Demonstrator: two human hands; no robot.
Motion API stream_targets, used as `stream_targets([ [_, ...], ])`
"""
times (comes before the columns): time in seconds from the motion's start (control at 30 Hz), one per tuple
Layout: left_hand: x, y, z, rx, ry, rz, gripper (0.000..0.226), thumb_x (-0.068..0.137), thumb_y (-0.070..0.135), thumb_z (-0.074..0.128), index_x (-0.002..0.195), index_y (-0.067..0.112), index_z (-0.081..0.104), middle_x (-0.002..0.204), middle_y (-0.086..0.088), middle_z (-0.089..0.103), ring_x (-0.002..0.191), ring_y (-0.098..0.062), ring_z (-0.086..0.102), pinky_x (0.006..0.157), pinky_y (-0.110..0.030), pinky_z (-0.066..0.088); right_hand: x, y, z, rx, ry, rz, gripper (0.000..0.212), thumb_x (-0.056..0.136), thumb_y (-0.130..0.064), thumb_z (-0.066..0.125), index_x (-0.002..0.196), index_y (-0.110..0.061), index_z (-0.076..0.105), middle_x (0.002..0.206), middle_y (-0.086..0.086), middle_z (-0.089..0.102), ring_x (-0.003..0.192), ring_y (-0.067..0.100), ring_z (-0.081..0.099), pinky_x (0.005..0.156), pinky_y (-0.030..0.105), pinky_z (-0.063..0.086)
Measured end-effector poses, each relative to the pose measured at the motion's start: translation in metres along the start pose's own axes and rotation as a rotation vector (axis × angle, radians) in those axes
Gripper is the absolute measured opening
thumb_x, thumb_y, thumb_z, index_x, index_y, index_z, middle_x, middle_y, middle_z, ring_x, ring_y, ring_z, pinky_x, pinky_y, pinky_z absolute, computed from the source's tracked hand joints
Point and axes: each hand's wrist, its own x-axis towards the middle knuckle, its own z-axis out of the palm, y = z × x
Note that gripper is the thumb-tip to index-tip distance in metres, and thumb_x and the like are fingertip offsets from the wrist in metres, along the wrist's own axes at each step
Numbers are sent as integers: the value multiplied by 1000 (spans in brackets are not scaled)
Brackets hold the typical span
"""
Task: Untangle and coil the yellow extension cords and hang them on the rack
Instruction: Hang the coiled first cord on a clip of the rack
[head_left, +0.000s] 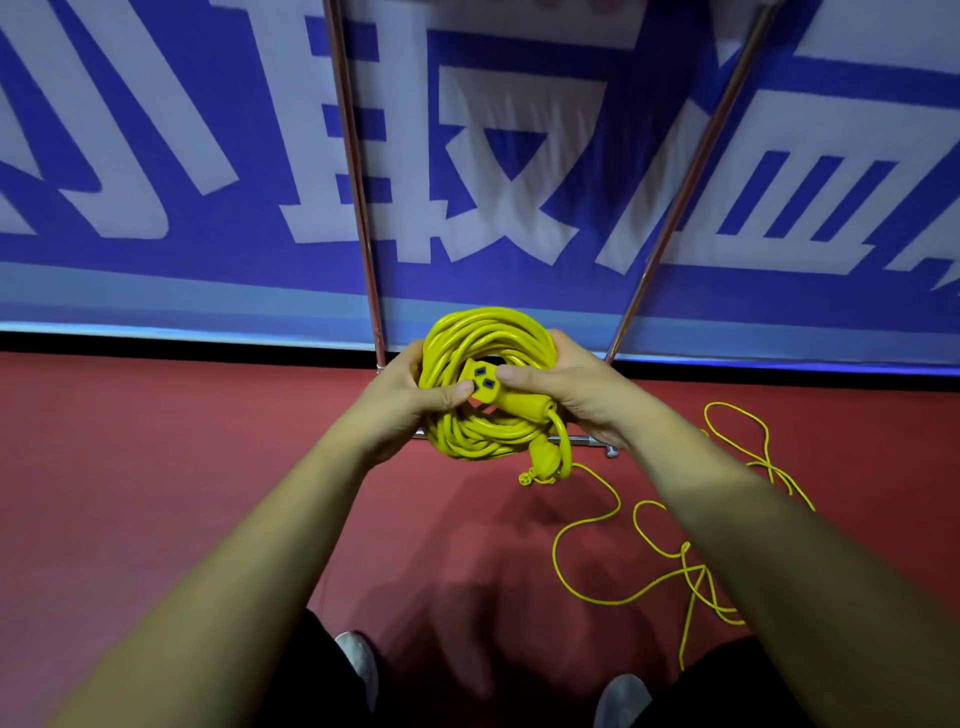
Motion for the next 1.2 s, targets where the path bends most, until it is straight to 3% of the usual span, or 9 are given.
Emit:
stream_targets([
  [0.23, -1, 15, 3, 109, 44, -1, 71, 66, 16, 83, 129, 5, 52, 119, -16, 70, 109, -32, 68, 96, -48, 54, 11, 2, -1, -67, 104, 78, 91, 57, -36, 96, 131, -9, 50, 123, 10, 67, 117, 25, 63, 101, 51, 49],
  [0.4, 5, 35, 9, 202, 92, 20, 57, 65, 20, 85, 114, 13, 57, 107, -9, 72, 96, -21, 71, 81, -33, 59, 13, -3, -2, -90, 136, 4, 63, 70, -24, 87, 123, -5, 59, 117, 16, 69, 112, 31, 65, 98, 48, 52],
  [0.53, 13, 41, 16, 296, 177, 46, 39, 81, 11, 80, 112, 14, 57, 103, -9, 71, 98, -27, 70, 79, -35, 58, 17, -1, -5, -103, 278, 30, 89, 54, -49, 94, 122, -6, 57, 111, 13, 71, 104, 25, 69, 93, 53, 54],
  [0.67, 20, 47, 19, 307, 240, 77, 47, 68, 31, 76, 110, 17, 61, 103, -10, 72, 98, -28, 70, 91, -48, 56, 20, -13, -4, -125, 374, 18, 90, 53, -60, 90, 120, -11, 57, 108, 4, 72, 100, 17, 70, 91, 46, 56],
  [0.77, 26, 65, 17, 209, 152, 87, 53, 73, 28, 75, 120, 9, 59, 113, -17, 70, 106, -34, 67, 94, -47, 55, 29, -33, -7, -176, 377, -15, 90, 52, -66, 87, 117, -10, 61, 104, 3, 74, 98, 17, 71, 92, 48, 56],
  [0.9, 32, 91, 13, 181, 34, 160, 59, 78, 23, 79, 129, 6, 56, 118, -15, 70, 109, -27, 68, 86, -37, 57, 38, -71, -11, -175, 233, -82, 67, 71, -43, 86, 125, -13, 58, 110, 3, 73, 105, 17, 69, 98, 44, 53],
  [1.0, 37, 109, 4, 177, 150, 221, 76, 64, 35, 88, 128, 13, 55, 116, -10, 71, 108, -24, 69, 89, -38, 57, 43, -82, -18, -116, 120, -110, 98, 66, -26, 89, 145, -18, 31, 130, -2, 63, 120, 11, 60, 101, 37, 50],
  [1.07, 41, 116, -1, 185, 168, 277, 67, 65, 34, 88, 124, 21, 58, 115, -9, 71, 107, -23, 69, 91, -37, 57, 49, -85, -19, -180, 100, -133, 103, 62, -22, 90, 145, -19, 29, 131, -4, 60, 121, 8, 59, 100, 32, 50],
  [1.2, 49, 122, -5, 254, 237, 375, 47, 76, 28, 81, 117, 31, 61, 112, -3, 73, 106, -17, 69, 91, -33, 56, 65, -88, -12, -227, 218, -232, 84, 65, -19, 88, 133, -15, 40, 123, -1, 65, 114, 8, 63, 97, 31, 52],
])
